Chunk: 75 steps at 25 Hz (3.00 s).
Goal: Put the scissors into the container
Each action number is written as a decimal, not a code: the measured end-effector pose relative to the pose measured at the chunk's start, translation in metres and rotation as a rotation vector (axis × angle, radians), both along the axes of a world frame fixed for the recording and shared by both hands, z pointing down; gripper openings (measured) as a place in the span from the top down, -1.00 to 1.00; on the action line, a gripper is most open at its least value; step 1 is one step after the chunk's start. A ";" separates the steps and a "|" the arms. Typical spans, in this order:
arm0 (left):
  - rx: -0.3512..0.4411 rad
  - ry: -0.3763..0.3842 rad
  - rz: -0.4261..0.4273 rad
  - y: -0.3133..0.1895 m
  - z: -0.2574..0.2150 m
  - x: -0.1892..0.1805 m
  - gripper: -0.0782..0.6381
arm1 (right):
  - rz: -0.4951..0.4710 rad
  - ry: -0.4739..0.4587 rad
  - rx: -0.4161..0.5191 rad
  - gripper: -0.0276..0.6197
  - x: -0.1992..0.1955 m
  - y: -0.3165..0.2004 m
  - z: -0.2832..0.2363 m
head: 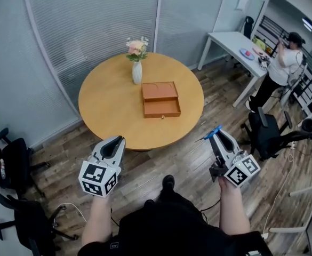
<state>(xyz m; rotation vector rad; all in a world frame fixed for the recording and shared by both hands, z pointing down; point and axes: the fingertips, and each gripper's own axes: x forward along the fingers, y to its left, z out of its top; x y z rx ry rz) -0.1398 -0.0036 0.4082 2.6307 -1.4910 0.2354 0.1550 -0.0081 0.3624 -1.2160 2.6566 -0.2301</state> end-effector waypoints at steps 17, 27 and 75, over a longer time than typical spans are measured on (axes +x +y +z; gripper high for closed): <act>-0.074 -0.003 -0.010 -0.163 0.026 0.048 0.68 | -0.137 -0.004 -0.060 0.62 -0.006 -0.198 0.036; -0.105 -0.018 -0.021 -0.240 0.032 0.064 0.68 | -0.124 -0.025 -0.090 0.62 0.021 -0.294 0.052; -0.297 0.122 -0.094 -0.278 0.119 -0.027 0.68 | -0.372 0.755 -0.481 0.62 -0.131 -0.360 0.314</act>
